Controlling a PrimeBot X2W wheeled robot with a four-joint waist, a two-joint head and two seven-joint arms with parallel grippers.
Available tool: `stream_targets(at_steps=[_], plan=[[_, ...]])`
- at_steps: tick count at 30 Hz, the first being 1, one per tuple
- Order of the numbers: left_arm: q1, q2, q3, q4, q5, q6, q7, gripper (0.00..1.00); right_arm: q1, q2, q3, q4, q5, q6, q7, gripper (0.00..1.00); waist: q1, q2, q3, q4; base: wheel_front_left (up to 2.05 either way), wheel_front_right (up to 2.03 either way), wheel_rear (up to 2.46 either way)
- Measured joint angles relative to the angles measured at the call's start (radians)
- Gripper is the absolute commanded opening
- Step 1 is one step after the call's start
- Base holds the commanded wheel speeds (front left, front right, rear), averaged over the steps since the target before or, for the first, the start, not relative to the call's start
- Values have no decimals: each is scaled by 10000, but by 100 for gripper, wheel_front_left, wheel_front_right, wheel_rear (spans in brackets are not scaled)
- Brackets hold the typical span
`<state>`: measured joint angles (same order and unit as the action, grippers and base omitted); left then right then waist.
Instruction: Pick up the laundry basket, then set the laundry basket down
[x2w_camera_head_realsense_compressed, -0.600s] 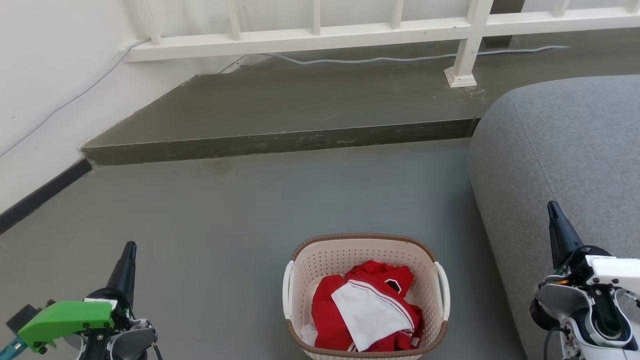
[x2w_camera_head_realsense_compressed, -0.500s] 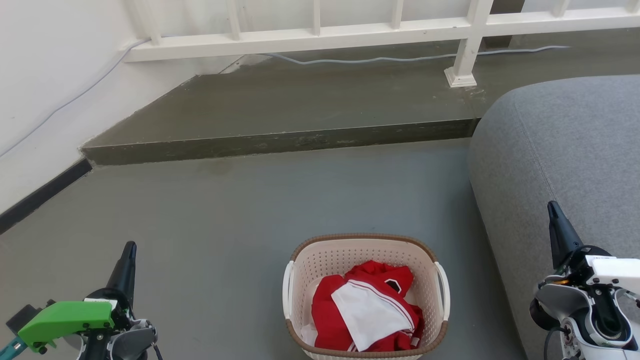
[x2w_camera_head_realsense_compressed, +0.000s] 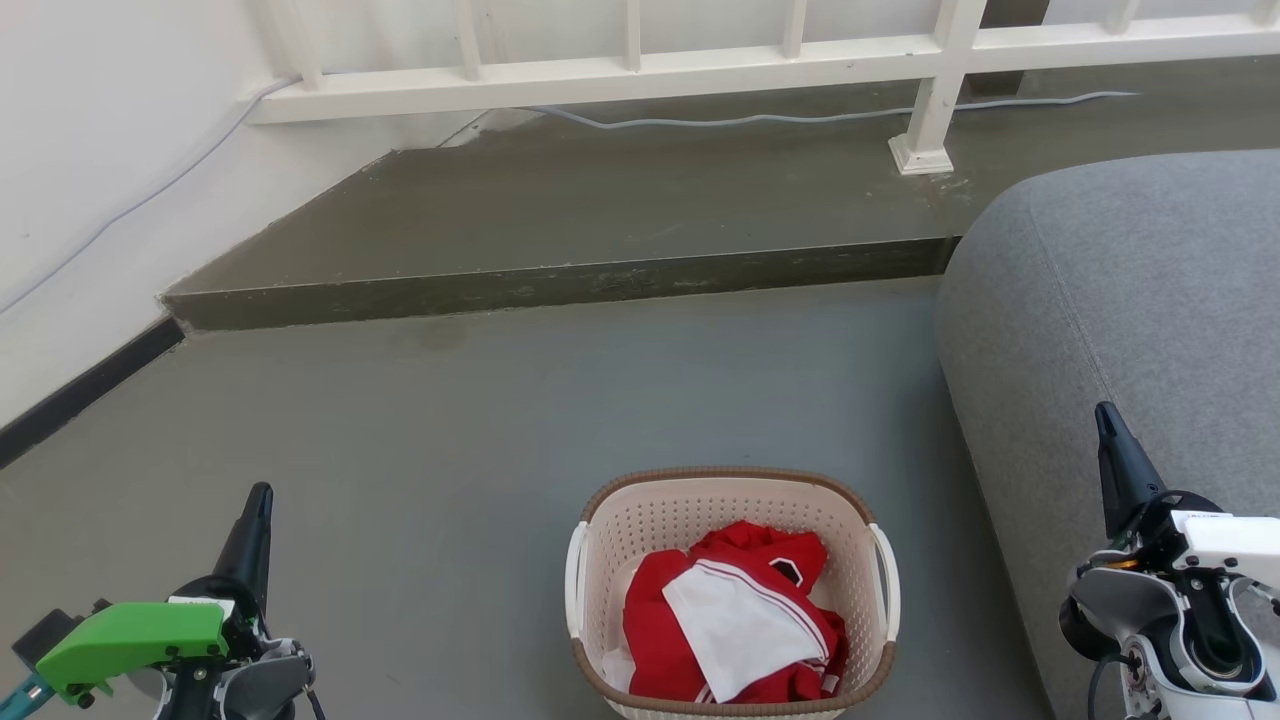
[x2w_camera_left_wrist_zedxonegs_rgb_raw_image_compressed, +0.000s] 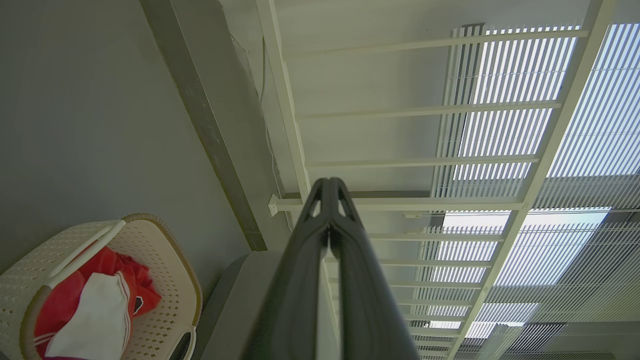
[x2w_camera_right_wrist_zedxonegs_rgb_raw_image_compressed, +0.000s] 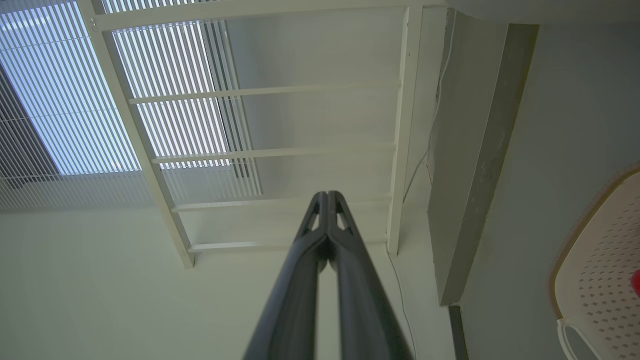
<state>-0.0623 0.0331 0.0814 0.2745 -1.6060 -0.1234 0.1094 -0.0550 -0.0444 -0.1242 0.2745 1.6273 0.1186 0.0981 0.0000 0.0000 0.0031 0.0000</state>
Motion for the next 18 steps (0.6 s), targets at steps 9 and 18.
stream_targets(at_steps=[9, 18], plan=[[0, 0, 0, 0, 0, 0, 0, 0, 0, 0, -2, 0, 0, 0, 0, 0, 0, 0, 0, 0, 0, 0, 0], [0, 0, 0, 0, 0, 0, 0, 0, 0, 2, -2, 0, 0, 0, 0, 0, 0, 0, 0, 0, 0, 0, 0]])
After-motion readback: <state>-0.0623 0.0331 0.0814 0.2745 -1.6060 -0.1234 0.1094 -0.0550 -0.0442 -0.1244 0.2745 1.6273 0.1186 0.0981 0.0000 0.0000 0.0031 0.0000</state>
